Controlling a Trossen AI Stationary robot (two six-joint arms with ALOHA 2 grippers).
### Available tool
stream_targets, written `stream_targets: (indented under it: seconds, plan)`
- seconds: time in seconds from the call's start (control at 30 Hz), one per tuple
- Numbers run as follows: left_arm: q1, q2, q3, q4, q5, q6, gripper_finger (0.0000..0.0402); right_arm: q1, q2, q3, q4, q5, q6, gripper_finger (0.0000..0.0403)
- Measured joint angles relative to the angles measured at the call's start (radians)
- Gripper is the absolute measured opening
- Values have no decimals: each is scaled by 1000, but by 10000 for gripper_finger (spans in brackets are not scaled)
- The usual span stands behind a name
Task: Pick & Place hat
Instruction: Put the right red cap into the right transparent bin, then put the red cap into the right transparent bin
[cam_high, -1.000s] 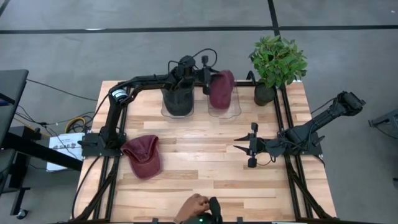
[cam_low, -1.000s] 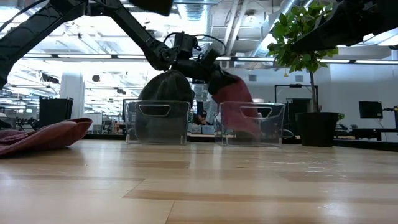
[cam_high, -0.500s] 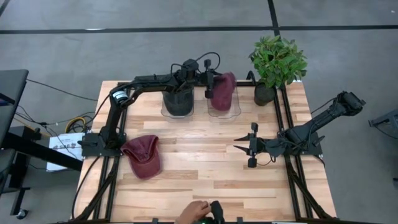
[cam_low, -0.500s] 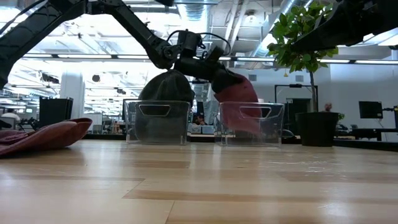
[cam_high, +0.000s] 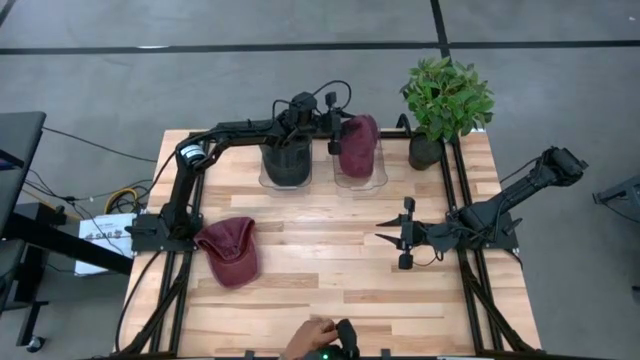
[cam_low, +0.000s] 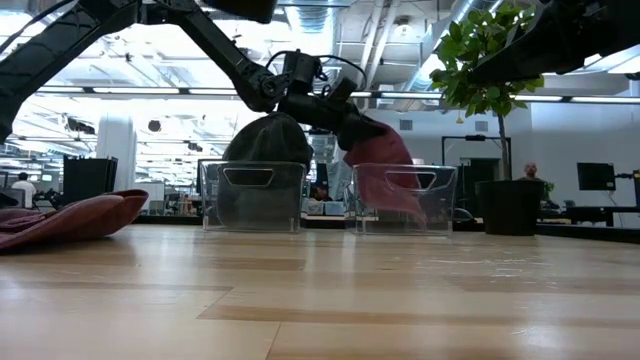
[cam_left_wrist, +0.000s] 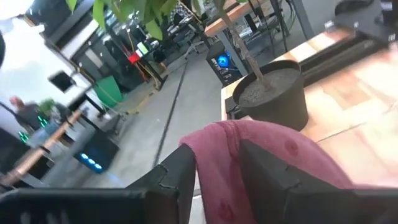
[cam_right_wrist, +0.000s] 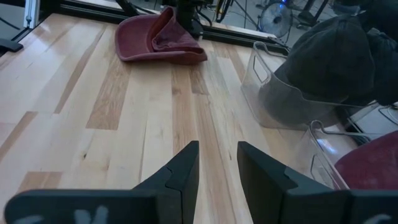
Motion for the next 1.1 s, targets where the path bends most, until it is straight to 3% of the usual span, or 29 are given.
stream_targets:
  seconds: [0.33, 0.57, 1.1]
  plan:
    - [-16, 0, 0, 51, -64, 80, 94, 0, 0, 0, 1, 0, 1, 101]
    - [-30, 0, 0, 52, -51, 173, 110, 0, 0, 0, 1, 0, 1, 101]
    - [-42, -1, 0, 50, -212, 198, 129, 0, 0, 0, -15, -1, 8, 101]
